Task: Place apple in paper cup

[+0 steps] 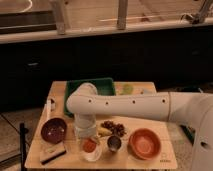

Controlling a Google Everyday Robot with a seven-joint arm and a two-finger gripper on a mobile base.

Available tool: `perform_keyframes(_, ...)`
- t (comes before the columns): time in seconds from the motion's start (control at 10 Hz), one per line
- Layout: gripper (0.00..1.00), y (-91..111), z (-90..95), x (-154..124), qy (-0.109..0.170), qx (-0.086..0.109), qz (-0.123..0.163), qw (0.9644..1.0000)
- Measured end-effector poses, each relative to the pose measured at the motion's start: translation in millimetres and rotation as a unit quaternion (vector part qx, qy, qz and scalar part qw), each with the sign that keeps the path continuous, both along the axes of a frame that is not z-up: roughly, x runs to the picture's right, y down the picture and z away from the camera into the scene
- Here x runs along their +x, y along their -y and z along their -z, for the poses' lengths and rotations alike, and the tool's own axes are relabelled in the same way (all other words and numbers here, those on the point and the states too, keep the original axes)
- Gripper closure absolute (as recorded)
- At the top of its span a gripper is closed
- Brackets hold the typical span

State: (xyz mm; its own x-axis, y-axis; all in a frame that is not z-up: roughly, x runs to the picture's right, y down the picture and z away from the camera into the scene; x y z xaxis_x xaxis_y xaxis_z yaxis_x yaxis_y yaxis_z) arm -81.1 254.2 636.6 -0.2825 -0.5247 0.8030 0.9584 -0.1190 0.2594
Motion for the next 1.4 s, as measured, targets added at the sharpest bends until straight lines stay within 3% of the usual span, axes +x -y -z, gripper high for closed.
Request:
perform_keyframes(0.2,0.22,-1.5,-1.6,0.7,0.0,-0.003,0.001,1.0)
perform_keyframes(0.3,0.2,-1.8,-2.3,0.7,-0.001,-0.004,0.001,1.0)
perform_keyframes(1.4,0.2,3.8,-4.5,3.4,0.011,-0.004,0.006,0.9999)
